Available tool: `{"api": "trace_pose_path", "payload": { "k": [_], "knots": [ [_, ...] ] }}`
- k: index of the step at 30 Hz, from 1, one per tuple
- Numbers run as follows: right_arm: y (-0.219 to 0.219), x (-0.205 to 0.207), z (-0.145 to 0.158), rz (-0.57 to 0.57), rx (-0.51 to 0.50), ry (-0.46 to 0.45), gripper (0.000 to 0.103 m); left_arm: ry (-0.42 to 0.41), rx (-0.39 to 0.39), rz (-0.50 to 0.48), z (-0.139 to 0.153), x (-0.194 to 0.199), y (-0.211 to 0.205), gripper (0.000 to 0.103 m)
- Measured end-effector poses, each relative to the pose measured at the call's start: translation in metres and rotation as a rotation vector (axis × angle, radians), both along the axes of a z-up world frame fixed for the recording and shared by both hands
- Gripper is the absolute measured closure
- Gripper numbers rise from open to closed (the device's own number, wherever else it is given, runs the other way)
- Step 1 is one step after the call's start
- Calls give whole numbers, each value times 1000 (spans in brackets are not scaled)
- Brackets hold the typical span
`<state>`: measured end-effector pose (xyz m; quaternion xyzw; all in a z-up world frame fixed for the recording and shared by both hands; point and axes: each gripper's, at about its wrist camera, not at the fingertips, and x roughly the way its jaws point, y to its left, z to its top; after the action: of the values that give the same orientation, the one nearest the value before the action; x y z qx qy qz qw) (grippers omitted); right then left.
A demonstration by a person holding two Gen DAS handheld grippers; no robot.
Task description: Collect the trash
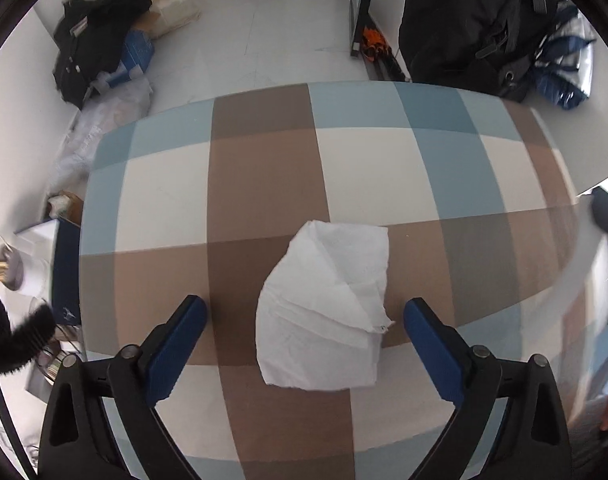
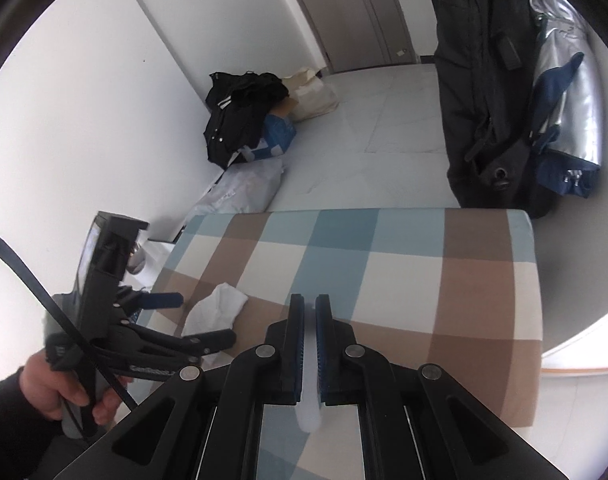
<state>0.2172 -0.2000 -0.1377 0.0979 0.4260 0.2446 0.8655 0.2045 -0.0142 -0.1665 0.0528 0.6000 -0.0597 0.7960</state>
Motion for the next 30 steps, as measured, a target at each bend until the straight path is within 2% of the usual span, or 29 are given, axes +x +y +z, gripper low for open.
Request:
{"api": "trace_pose_path", "payload": {
  "k": [8,11,13,17,20,23,28,30],
  "knots": [
    [-19,-11,7,-9,11,-14,98,-32,-7,10,7,-11,-4,32],
    [-22,-18,10,-3,14,-24,98,-46,-15,-4,10,-16,-9,54],
    [-21,-22,12,0,9,-29,98,-47,-21,-8,10,-19,-13,80],
    [-21,-34,20,-3,17,-56,98,-48,-13,-6,9,-22,-16,98],
    [-23,-46,28,-21,34,-65,98,-32,-21,12,10,-26,-14,99],
    [-25,-64,42,-21,41,-92,98,-25,-62,23,16,-30,-13,99],
    [-30,-91,59,-21,24,-131,98,-90,-107,9,40,-47,-16,99],
    [-35,-99,66,-27,24,-144,98,-123,-96,-4,52,-55,-21,99]
  ]
}}
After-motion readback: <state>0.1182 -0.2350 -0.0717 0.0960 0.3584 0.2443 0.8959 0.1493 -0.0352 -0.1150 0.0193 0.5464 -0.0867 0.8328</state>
